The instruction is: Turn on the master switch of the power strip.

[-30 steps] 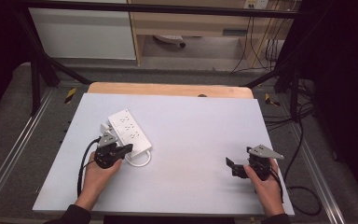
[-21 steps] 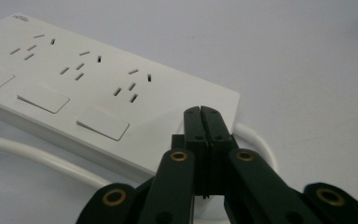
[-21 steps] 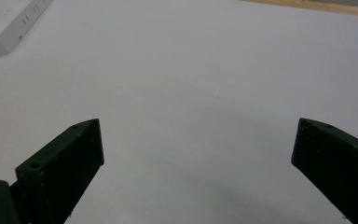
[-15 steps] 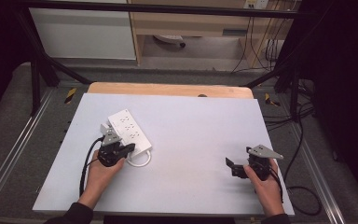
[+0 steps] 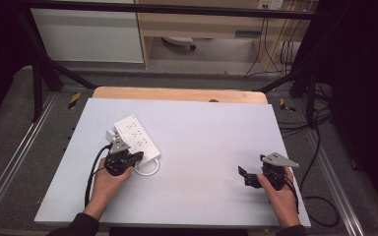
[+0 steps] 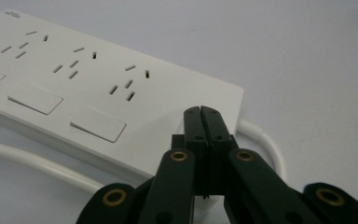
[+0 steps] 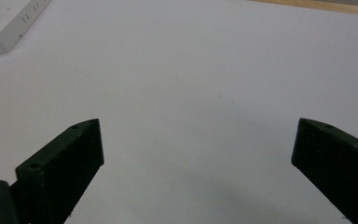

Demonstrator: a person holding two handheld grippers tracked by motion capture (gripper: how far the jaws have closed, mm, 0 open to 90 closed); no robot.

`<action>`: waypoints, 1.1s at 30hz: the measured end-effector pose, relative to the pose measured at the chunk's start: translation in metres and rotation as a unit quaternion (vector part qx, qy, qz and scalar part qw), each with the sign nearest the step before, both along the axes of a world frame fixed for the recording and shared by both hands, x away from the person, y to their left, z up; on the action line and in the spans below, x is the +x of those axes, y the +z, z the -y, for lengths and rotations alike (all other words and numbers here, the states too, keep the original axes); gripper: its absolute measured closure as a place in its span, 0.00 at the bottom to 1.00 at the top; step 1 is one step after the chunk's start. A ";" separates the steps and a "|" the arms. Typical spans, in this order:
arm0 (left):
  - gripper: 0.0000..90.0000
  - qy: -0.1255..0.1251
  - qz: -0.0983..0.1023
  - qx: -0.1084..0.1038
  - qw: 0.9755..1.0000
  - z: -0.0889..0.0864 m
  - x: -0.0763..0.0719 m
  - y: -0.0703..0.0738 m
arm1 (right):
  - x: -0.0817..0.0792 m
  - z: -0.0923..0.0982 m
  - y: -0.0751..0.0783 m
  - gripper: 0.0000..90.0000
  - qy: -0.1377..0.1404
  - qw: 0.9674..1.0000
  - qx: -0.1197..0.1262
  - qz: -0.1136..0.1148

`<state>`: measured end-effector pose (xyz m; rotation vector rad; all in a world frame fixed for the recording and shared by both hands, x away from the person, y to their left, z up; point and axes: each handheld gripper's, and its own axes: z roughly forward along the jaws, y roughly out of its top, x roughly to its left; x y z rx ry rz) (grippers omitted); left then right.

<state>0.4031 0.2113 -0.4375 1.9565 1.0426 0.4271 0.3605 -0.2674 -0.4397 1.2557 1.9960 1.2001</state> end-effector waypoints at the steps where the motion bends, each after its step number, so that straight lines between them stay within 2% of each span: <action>1: 1.00 0.000 0.000 0.000 1.000 0.000 0.000 0.000 | 0.000 0.000 0.000 0.03 0.000 1.000 0.000 0.000; 23: 1.00 -0.003 -0.001 0.002 1.000 0.002 0.001 -0.001 | 0.000 0.000 0.000 0.03 0.001 1.000 0.001 -0.002; 33: 1.00 -0.003 -0.001 0.012 1.000 0.002 0.002 0.000 | 0.000 -0.001 0.000 0.03 0.000 1.000 0.000 -0.002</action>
